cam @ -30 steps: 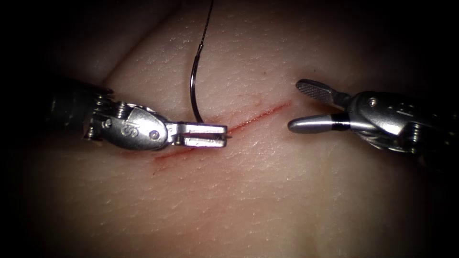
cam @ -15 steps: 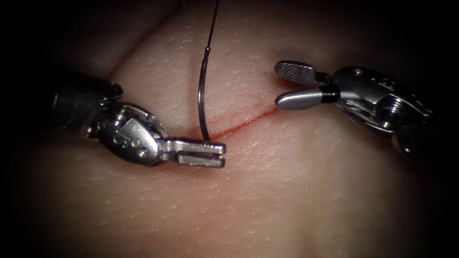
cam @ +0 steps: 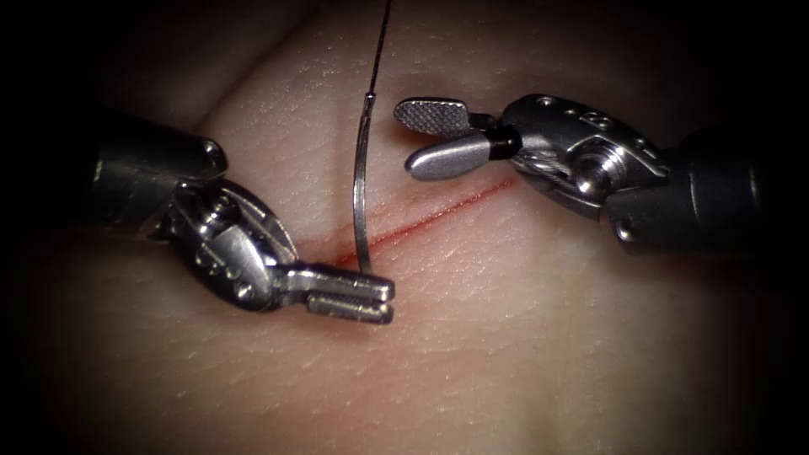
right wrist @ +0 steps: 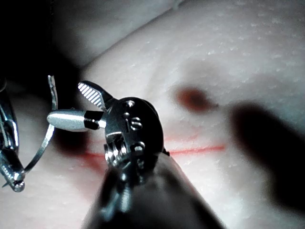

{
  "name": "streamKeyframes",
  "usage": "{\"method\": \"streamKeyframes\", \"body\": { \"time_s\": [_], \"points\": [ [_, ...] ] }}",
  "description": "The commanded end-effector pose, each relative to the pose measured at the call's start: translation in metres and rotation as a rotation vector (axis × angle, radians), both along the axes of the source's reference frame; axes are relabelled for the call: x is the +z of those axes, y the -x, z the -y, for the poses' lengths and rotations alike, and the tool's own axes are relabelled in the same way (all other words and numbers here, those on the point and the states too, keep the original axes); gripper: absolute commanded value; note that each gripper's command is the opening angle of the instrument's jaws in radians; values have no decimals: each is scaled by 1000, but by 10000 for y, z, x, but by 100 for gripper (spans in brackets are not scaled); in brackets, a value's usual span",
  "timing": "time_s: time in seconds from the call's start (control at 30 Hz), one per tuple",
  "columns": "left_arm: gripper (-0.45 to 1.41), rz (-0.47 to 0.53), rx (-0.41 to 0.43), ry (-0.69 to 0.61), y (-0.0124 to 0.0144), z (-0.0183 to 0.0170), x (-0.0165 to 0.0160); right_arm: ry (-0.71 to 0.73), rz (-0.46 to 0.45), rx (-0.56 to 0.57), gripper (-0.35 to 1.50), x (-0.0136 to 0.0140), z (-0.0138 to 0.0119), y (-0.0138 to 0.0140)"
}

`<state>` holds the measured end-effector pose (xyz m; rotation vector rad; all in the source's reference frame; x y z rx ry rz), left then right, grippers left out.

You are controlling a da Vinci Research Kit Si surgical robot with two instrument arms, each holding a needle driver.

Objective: Wound Closure

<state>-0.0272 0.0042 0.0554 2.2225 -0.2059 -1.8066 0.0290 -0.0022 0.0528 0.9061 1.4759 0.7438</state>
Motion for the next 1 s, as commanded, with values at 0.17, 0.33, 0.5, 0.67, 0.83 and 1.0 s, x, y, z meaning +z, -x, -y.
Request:
{"method": "streamKeyframes", "body": {
  "time_s": [0.17, 0.33, 0.5, 0.67, 0.83, 1.0],
  "points": [
    [-45, 15, -10, 22, 2, 0, 0, -3, -9, -4, 107, 4, 6, -11],
    [-45, 19, -14, 31, 8, -2, -5, -19, -31, -17, 108, 2, 12, -20],
    [-45, 24, -14, 38, 14, -3, -5, -20, -49, -23, 108, 1, 15, -31],
    [-45, 29, -13, 45, 14, -2, -5, -46, -45, -17, 108, 4, 16, -40],
    [-45, 31, -12, 51, 15, -1, -6, -60, -38, -23, 107, 9, 22, -45],
    [-45, 32, -13, 50, 16, -2, -7, -59, -30, -38, 105, 10, 29, -48]
  ]
}}
